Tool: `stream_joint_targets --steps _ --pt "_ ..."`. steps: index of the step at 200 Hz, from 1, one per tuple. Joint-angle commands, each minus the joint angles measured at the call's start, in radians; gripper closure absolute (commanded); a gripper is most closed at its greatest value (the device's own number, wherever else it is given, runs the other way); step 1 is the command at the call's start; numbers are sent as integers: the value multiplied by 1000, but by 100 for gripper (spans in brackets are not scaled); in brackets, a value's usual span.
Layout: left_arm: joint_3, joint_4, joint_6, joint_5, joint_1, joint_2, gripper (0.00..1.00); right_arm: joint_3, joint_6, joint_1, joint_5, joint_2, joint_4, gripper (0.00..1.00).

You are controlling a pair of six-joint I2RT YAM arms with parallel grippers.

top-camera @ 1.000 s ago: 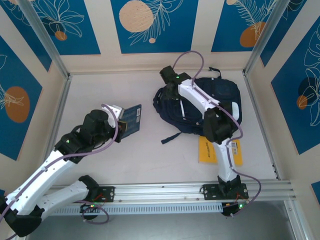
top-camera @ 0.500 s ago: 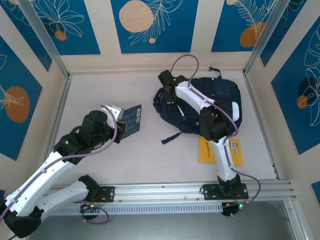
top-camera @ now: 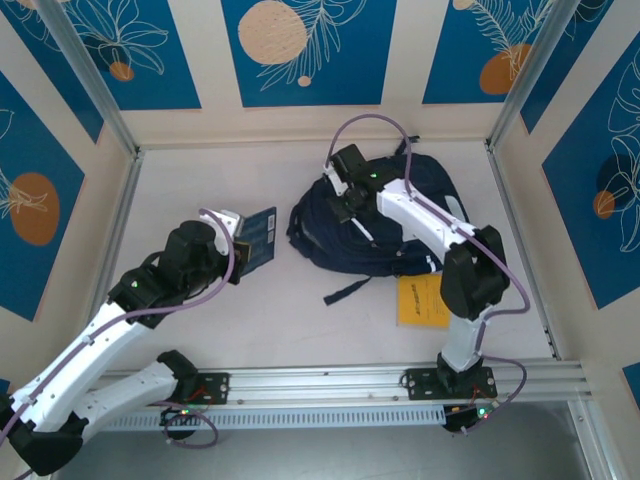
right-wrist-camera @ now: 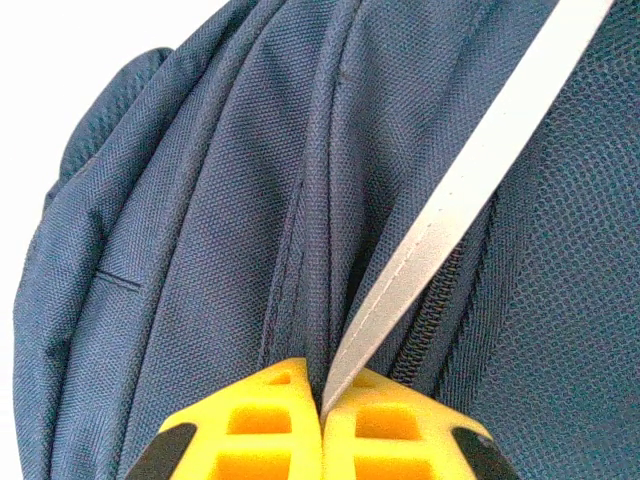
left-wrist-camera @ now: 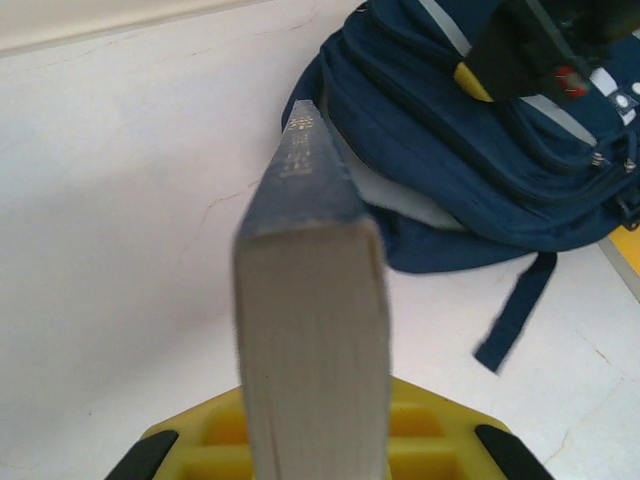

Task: Pack the student bag
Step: Open the student bag at the center of the table, then place the book in the student bag.

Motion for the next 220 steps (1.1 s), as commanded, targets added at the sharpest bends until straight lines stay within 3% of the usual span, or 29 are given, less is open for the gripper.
stream_joint_targets --steps 1,63,97,131,184,220 --pt "21 4 -33 -36 24 3 100 -16 -20 -24 -370 -109 114 100" --pt "39 1 -145 105 71 2 100 -127 304 -247 -979 -265 240 100" --pt "5 120 -298 262 100 9 100 -159 386 -323 -1210 -287 301 100" --pt "-60 341 -497 372 104 53 100 -200 469 -353 -1326 -294 409 100" --pt "-196 738 -822 434 106 208 100 -228 579 -363 -1399 -301 549 100" --pt "-250 1011 -969 463 107 317 100 -229 600 -366 -1436 -296 575 100"
